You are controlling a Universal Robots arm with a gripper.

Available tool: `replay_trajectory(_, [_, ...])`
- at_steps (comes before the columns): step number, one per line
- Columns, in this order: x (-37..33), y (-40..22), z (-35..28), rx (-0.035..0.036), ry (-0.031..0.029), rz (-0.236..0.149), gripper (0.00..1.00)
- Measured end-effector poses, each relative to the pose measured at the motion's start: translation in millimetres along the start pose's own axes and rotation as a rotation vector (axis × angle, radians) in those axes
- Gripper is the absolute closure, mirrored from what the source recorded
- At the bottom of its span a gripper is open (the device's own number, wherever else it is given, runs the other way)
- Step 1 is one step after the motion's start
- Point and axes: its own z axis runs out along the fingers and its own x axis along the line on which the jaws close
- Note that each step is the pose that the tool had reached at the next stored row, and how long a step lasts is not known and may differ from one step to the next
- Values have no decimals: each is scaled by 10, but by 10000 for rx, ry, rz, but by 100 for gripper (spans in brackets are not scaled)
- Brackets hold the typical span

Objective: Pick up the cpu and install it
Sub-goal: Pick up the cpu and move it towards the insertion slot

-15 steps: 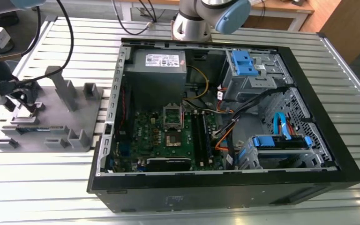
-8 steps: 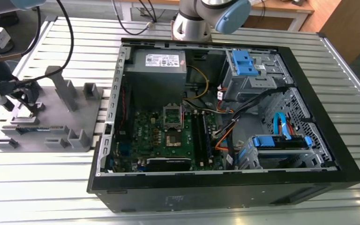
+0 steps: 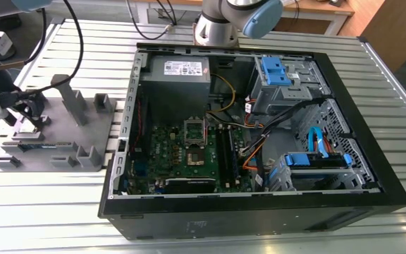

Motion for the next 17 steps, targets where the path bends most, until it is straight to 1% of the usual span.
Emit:
replay_trajectory(5, [0,-1,18,0,0,0,42])
replay_trajectory(11, [1,-3,55,1,1,0,42])
replay_trajectory(17, [-10,-3,69,0,0,-1,42])
